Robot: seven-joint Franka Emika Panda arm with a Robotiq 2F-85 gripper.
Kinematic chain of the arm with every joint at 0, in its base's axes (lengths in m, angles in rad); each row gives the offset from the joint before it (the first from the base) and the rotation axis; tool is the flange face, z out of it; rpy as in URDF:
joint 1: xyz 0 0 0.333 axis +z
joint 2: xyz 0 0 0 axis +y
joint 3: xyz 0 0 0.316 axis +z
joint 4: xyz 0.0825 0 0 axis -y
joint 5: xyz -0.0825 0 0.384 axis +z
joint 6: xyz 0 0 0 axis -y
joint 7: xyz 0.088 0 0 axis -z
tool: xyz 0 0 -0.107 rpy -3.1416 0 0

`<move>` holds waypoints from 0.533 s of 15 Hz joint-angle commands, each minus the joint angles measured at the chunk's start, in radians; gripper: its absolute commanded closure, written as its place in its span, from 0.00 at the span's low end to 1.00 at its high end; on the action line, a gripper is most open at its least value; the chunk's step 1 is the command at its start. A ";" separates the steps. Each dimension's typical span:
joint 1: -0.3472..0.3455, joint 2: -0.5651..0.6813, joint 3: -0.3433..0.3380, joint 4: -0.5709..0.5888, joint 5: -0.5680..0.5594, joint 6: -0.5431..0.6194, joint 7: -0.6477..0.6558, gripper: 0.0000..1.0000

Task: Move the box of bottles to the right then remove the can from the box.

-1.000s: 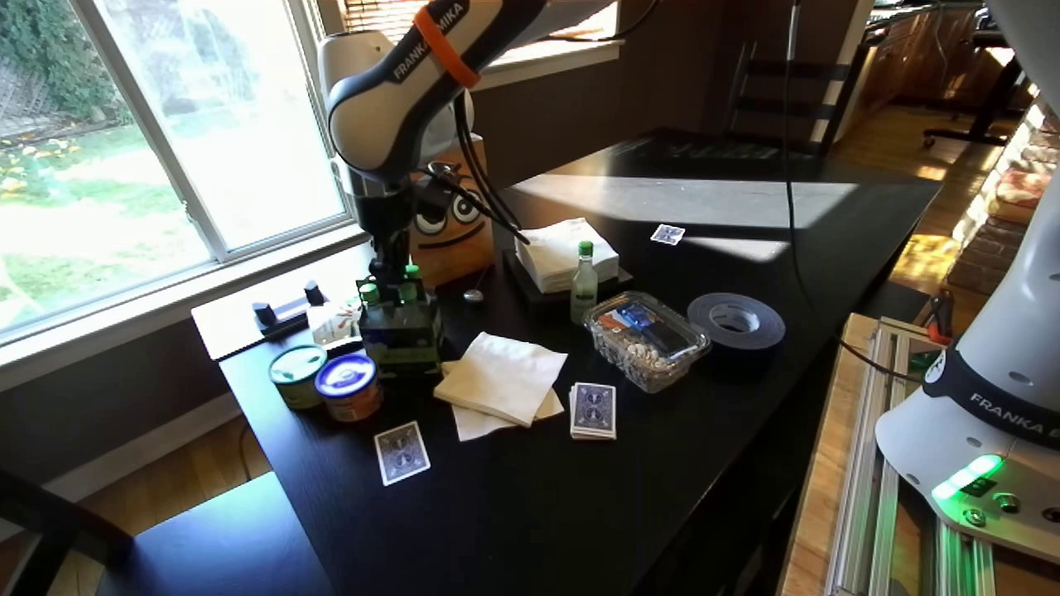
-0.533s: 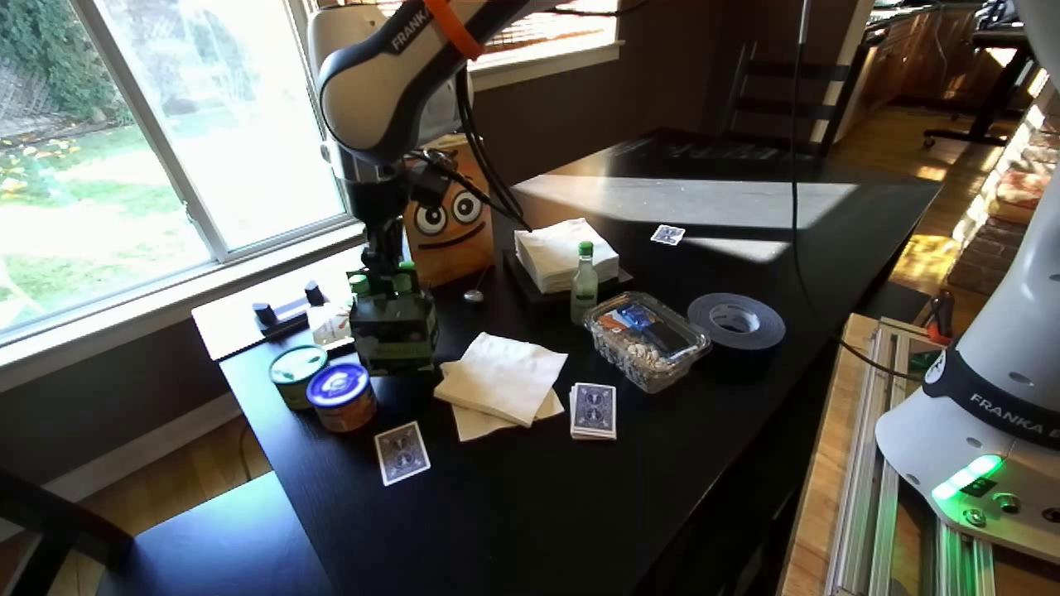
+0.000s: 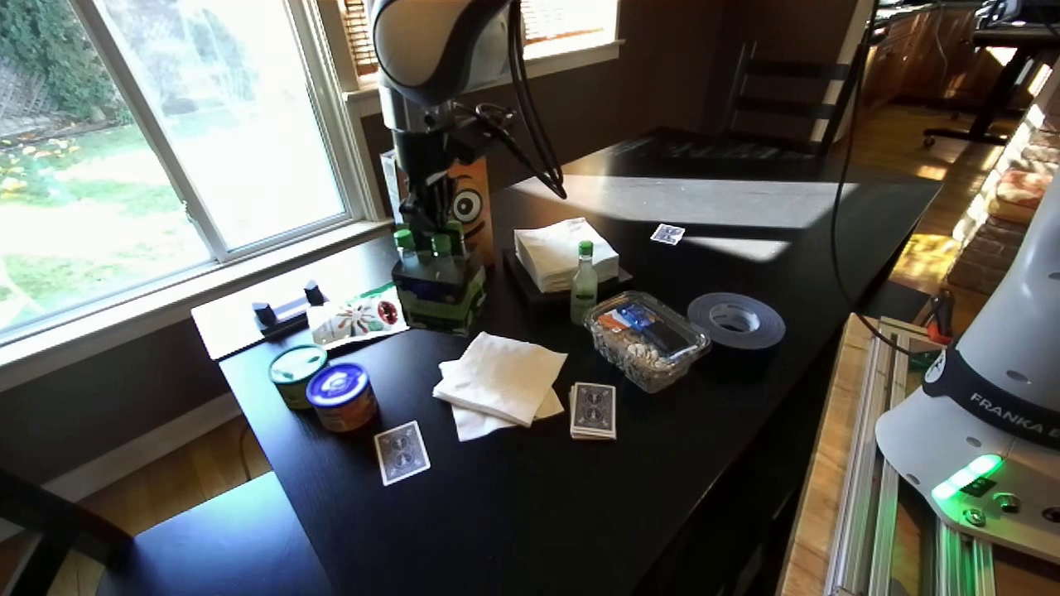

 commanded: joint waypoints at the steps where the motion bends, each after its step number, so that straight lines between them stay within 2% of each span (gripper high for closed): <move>1: 0.014 -0.160 -0.046 -0.155 0.000 0.002 0.178 0.99; 5: 0.042 -0.224 -0.075 -0.253 -0.008 0.017 0.407 0.99; 6: 0.047 -0.240 -0.075 -0.286 -0.009 0.065 0.454 0.99; 7: 0.021 -0.149 -0.061 -0.203 0.000 0.011 0.354 0.97; 8: 0.027 -0.162 -0.063 -0.228 0.000 0.031 0.390 0.97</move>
